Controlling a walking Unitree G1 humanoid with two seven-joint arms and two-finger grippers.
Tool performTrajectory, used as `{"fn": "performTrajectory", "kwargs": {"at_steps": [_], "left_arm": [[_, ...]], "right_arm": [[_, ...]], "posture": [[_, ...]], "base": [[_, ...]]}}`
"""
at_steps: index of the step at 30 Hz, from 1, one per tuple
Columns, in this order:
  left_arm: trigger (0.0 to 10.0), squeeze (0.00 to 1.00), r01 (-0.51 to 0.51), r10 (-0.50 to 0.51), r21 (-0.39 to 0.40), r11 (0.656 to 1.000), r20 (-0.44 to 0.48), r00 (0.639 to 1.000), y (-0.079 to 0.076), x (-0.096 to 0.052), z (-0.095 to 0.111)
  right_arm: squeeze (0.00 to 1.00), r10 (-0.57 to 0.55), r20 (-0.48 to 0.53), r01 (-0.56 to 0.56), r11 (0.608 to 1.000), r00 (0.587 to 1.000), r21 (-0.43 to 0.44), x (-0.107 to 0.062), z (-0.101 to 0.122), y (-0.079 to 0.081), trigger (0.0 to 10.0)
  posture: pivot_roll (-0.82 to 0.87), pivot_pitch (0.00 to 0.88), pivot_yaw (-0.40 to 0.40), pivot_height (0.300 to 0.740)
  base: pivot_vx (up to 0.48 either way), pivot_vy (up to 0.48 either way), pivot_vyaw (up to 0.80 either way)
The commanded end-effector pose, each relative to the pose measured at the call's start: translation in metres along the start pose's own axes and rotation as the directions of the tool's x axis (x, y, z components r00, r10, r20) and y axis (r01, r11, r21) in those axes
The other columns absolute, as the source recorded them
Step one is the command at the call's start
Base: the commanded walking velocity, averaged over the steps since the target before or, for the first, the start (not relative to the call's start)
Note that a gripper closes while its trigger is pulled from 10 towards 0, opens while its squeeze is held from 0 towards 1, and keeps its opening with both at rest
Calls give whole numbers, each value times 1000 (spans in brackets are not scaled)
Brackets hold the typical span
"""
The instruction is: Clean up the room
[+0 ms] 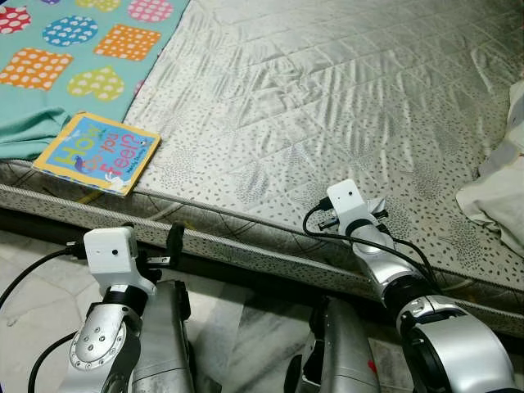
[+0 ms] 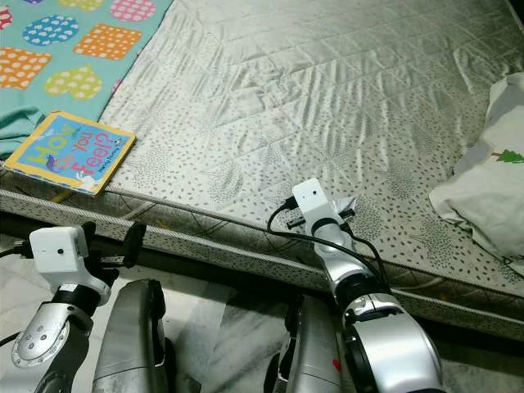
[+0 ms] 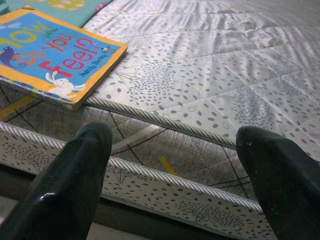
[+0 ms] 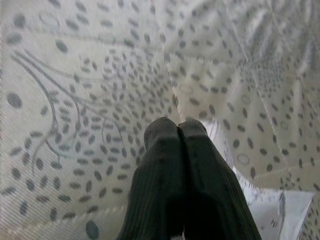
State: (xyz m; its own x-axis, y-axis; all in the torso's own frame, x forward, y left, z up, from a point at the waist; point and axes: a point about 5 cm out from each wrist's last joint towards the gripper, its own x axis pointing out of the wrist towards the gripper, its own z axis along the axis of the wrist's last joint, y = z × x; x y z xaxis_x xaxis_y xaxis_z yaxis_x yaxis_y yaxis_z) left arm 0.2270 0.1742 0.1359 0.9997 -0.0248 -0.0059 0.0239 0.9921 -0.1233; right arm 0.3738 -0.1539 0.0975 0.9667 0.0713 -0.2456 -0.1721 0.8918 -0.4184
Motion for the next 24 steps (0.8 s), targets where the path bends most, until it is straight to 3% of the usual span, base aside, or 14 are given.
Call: {"fn": "performTrajectory", "kwargs": {"at_steps": [1, 4, 5, 6, 7, 18, 24], "left_arm": [[10000, 0, -3, 3, 3, 1000, -12, 1000, 0, -1, -4], [10000, 0, -5, 5, 2, 1000, -12, 1000, 1, -1, -4], [10000, 0, -5, 5, 2, 1000, -12, 1000, 1, -1, -4], [10000, 0, -5, 5, 1, 1000, -13, 1000, 0, -1, -4], [10000, 0, -3, 3, 0, 1000, -13, 1000, 0, 0, -4], [10000, 0, -2, 2, 0, 1000, -11, 1000, 0, 2, -4], [10000, 0, -6, 6, 1, 1000, -9, 1000, 1, 1, -4]], "right_arm": [[0, -4, -1, 4, 1000, 1000, 13, -3, -6, -7, 0], [0, 4, 26, -4, 1000, 1000, 17, -3, -4, -6, 235], [1000, 2, 35, -3, 1000, 999, 19, -4, -4, -7, 4314], [1000, 4, 42, -5, 1000, 999, 25, -4, -4, -6, 6588], [1000, 11, 47, -12, 1000, 999, 24, -4, -4, -5, 10000], [1000, 18, 40, -19, 1000, 999, 6, -5, -6, -2, 10000], [1000, -37, -5, 36, 999, 999, -40, -3, -8, -15, 10000]], "posture": [[112, 203, -108, 535], [103, 203, -107, 535], [103, 203, -107, 535], [100, 205, -106, 535], [98, 207, -105, 535], [101, 210, -101, 535], [107, 212, -103, 535]], "base": [[0, 0, 0], [0, 0, 0], [0, 0, 0], [0, 0, 0], [0, 0, 0], [0, 0, 0], [0, 0, 0]]}}
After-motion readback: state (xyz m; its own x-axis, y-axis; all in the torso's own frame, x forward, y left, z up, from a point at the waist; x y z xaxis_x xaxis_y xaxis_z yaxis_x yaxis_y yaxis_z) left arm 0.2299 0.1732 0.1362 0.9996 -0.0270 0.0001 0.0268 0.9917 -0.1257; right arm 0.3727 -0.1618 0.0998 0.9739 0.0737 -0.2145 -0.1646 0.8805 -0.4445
